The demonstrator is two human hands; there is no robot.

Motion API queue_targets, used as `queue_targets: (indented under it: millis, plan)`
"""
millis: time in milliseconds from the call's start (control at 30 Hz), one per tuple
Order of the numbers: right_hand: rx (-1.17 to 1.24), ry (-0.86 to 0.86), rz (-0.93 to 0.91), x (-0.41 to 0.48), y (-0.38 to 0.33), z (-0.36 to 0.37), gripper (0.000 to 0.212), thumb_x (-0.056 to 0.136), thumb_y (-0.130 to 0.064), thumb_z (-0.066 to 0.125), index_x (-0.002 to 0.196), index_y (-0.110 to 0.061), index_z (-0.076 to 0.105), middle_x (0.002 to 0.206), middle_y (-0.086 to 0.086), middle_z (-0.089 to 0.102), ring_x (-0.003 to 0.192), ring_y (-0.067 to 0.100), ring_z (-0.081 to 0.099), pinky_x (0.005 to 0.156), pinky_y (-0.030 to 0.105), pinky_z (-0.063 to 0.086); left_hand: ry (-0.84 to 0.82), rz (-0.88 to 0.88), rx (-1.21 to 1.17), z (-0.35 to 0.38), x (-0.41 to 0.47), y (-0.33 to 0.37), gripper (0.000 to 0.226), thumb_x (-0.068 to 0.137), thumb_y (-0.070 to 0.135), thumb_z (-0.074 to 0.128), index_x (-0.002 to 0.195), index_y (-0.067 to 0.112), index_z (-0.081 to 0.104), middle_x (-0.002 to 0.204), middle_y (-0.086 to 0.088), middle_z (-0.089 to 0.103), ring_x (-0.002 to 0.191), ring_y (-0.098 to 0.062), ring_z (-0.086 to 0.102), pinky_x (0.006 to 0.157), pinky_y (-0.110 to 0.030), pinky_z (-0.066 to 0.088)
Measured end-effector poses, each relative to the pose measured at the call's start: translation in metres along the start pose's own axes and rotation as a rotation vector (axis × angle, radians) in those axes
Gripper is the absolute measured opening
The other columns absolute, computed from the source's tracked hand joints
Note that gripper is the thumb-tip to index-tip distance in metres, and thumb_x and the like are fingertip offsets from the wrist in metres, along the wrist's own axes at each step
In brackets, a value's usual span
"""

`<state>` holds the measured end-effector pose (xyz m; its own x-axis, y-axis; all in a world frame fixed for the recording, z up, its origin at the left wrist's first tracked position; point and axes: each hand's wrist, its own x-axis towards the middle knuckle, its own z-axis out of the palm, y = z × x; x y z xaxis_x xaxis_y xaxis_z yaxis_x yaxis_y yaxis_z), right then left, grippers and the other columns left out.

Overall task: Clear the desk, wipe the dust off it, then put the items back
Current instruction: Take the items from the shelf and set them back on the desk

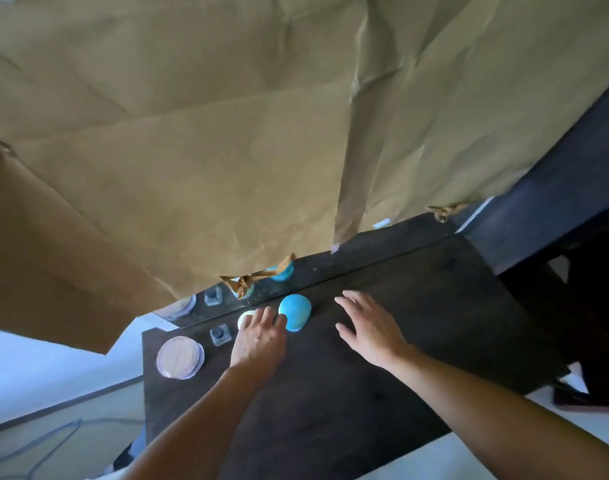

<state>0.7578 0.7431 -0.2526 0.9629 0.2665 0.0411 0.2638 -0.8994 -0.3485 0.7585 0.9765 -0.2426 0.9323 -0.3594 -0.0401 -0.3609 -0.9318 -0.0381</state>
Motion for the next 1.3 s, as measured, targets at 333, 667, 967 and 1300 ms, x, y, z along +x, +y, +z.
queue_targets:
  millis: [333,667,967,1300]
  plan:
    - [-0.047,0.128,0.055,-0.124,0.134,-0.095,0.031,0.079,-0.03,0.065,0.108,-0.018,0.062,0.102,-0.002,0.063,0.089,0.019,0.065,0.061,0.03,0.053,0.104,0.163,-0.073,-0.051,0.015,0.195,0.033,0.043,0.023,0.085,0.063,0.021,0.058,0.06,0.003,0.057,0.052,-0.017,0.059,0.044,-0.025,0.046]
    - [-0.097,0.291,0.219,-0.23,0.276,-0.2,0.034,0.083,-0.038,0.047,0.102,-0.016,0.065,0.095,-0.002,0.064,0.081,0.016,0.066,0.057,0.027,0.054,0.162,0.339,-0.163,-0.095,0.062,0.389,0.014,0.063,0.025,0.068,0.073,0.021,0.059,0.069,0.004,0.058,0.06,-0.019,0.061,0.051,-0.025,0.047]
    - [-0.164,0.383,0.326,-0.198,0.358,-0.291,0.031,0.089,-0.03,0.058,0.117,-0.015,0.061,0.108,-0.001,0.059,0.092,0.018,0.061,0.069,0.026,0.046,0.422,0.452,-0.356,-0.168,0.164,0.462,0.022,0.086,0.018,0.053,0.103,0.011,0.064,0.099,-0.005,0.059,0.088,-0.024,0.057,0.075,-0.036,0.05]
    - [-0.171,0.649,0.247,-0.082,0.393,-0.421,0.041,0.088,-0.027,0.059,0.126,-0.011,0.053,0.126,0.007,0.052,0.113,0.027,0.05,0.084,0.038,0.046,0.517,0.13,-0.445,-0.264,0.276,0.504,0.038,0.088,0.015,0.048,0.124,0.004,0.046,0.143,-0.022,0.035,0.134,-0.042,0.032,0.099,-0.05,0.041]
